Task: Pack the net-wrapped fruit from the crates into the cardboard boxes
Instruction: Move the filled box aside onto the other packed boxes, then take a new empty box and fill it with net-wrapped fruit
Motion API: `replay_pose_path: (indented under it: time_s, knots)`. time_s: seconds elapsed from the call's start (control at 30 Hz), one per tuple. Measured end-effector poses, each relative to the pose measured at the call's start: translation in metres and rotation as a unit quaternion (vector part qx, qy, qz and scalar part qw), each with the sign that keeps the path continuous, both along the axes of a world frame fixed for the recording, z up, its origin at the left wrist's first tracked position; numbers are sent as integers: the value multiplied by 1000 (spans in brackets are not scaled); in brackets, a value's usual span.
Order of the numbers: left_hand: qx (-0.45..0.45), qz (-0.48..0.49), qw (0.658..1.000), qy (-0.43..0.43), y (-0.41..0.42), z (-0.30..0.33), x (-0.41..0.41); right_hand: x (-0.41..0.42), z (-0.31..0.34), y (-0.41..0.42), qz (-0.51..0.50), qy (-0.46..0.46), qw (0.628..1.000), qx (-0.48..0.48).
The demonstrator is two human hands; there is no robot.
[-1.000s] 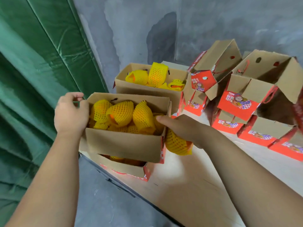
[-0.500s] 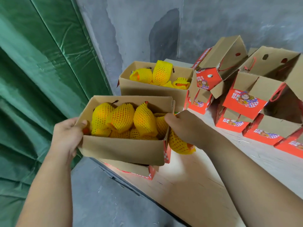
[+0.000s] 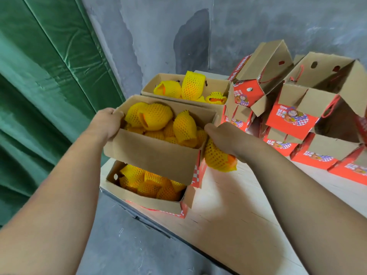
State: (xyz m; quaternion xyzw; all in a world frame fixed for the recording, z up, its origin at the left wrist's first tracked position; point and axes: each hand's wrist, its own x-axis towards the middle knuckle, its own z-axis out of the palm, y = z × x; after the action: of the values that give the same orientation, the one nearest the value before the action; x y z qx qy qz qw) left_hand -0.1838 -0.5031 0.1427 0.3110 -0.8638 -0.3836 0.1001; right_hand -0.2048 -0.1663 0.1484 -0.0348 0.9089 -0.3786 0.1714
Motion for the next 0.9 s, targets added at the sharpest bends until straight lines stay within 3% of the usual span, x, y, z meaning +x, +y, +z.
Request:
replay_pose_path:
  time_s: [0.1, 0.27, 0.37, 0.43, 0.57, 0.67, 0.73, 0.8, 0.87, 0.9]
  knots:
    - [-68, 2, 998, -4, 2, 3, 4, 4, -4, 2, -24, -13, 1000, -10]
    - [-147, -22, 984, 100, 29, 7, 21, 12, -8, 9, -52, -37, 997, -46]
    - [-151, -81, 969, 180, 72, 19, 33, 17, -5, 21, -80, -52, 992, -83]
    - [-127, -148, 948, 250, 116, 26, 42, 22, -3, 35, -120, -69, 976, -166]
    - [-85, -337, 882, 319, 225, 24, 53, 32, -2, 68, -206, -161, 856, -447]
    - [-110, -451, 844, 268, 295, 2, 49, 39, 0, 99, -231, -200, 749, -589]
    - [-42, -473, 855, 210, 326, -12, 40, 42, -1, 124, -238, -176, 701, -649]
    - [80, -478, 855, 183, 350, -18, 27, 45, 1, 149, -230, -144, 694, -666]
    - [175, -473, 843, 188, 372, -22, 14, 45, 2, 171, -229, -126, 716, -647]
    - [207, -465, 838, 194, 385, -24, 8, 43, 4, 182, -232, -113, 749, -611]
